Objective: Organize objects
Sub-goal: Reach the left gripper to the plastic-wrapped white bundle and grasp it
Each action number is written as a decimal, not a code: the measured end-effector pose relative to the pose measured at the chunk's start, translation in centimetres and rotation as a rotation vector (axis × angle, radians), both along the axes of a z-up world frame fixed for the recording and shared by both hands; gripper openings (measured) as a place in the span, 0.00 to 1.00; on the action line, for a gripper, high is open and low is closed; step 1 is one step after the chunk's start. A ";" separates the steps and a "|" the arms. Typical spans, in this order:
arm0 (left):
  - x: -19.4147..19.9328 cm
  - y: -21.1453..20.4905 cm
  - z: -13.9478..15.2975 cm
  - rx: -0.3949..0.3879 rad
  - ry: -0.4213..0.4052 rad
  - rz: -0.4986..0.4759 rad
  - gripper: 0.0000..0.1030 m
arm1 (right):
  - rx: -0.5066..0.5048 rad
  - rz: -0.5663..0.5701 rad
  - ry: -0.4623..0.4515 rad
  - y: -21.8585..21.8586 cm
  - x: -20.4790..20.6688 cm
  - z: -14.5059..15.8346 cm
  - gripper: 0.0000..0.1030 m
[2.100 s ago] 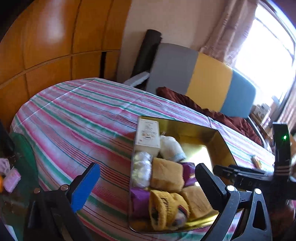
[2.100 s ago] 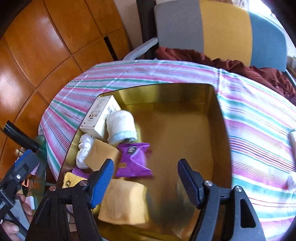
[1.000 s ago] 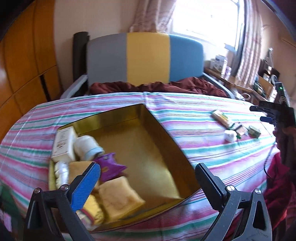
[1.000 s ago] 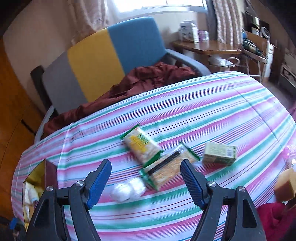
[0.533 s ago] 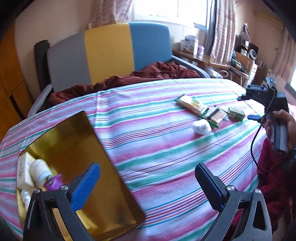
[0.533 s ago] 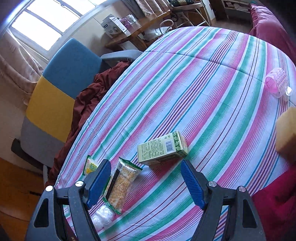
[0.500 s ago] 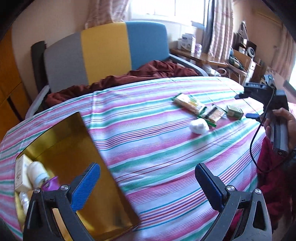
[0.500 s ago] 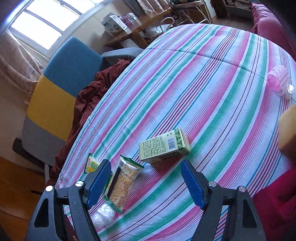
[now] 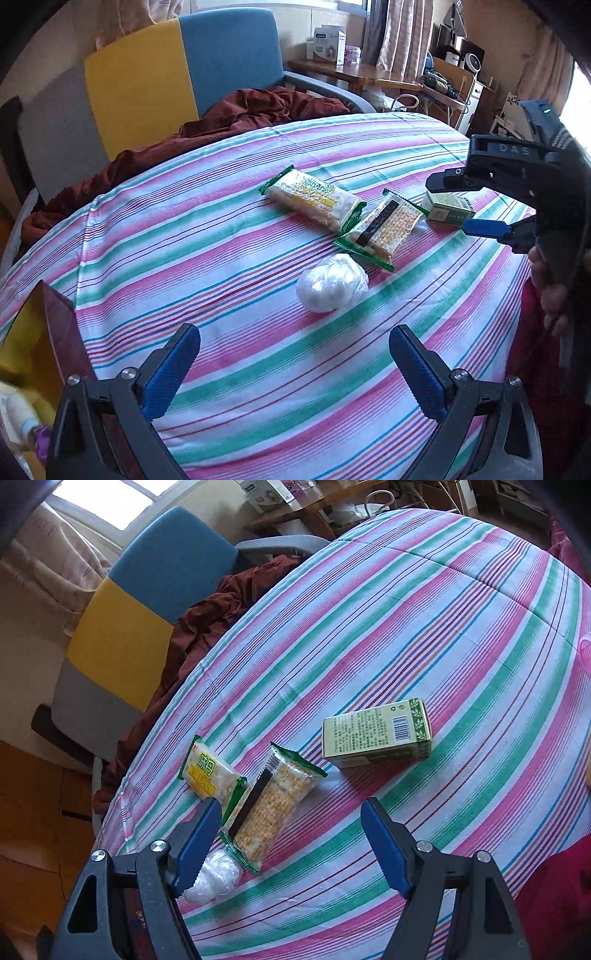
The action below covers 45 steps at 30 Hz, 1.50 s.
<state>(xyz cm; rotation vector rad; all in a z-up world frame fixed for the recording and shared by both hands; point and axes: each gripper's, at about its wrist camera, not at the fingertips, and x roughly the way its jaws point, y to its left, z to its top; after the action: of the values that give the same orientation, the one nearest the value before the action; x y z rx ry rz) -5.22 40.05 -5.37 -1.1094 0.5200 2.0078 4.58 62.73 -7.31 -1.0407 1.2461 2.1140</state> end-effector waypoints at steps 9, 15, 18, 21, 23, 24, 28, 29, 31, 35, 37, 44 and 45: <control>-2.0 5.8 -2.6 -0.019 -0.018 -0.026 0.87 | -0.022 0.018 0.002 0.0 -0.2 -0.4 0.77; -2.7 5.3 -5.1 -0.005 -0.058 0.001 0.62 | -0.016 0.045 -0.010 -0.2 -0.9 -0.5 0.77; -2.5 4.3 -5.2 0.021 -0.053 -0.001 0.56 | 0.002 0.075 -0.025 -0.7 -1.4 -0.5 0.77; -2.5 3.1 -5.2 0.036 -0.056 0.015 0.46 | 0.011 0.104 -0.050 -1.1 -1.9 -0.7 0.77; -2.4 2.3 -5.2 0.044 -0.060 0.026 0.41 | 0.018 0.114 -0.074 -1.4 -2.2 -0.9 0.77; -2.4 1.9 -5.2 0.046 -0.060 0.028 0.39 | 0.020 0.117 -0.085 -1.5 -2.3 -1.1 0.77; -1.4 0.2 -5.3 0.059 -0.061 0.036 0.37 | 0.006 0.103 -0.120 -1.5 -2.6 -1.6 0.77; -0.9 -0.2 -5.3 0.061 -0.056 0.036 0.37 | 0.006 0.098 -0.128 -1.5 -2.8 -1.7 0.77; 0.2 -1.0 -5.2 0.067 -0.046 0.037 0.37 | 0.006 0.089 -0.139 -1.5 -3.3 -1.8 0.77; 1.3 -2.7 -5.1 0.084 -0.047 0.043 0.37 | 0.017 0.057 -0.163 -1.7 -5.0 -2.2 0.77; 1.9 -3.2 -5.2 0.090 -0.045 0.041 0.37 | 0.040 0.054 -0.208 -2.0 -6.3 -2.9 0.77; 2.0 -4.6 -5.1 0.133 -0.084 0.046 0.38 | 0.221 0.122 -0.303 -3.7 -9.3 -3.5 0.83; 1.9 -4.7 -5.1 0.137 -0.089 0.044 0.38 | 0.236 0.148 -0.315 -3.9 -9.4 -3.5 0.83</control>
<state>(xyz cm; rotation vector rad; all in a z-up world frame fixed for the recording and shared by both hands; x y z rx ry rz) -3.29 35.39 -10.46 -1.1278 0.3102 1.9894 -4.78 58.83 -10.78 -1.3272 0.7722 2.0414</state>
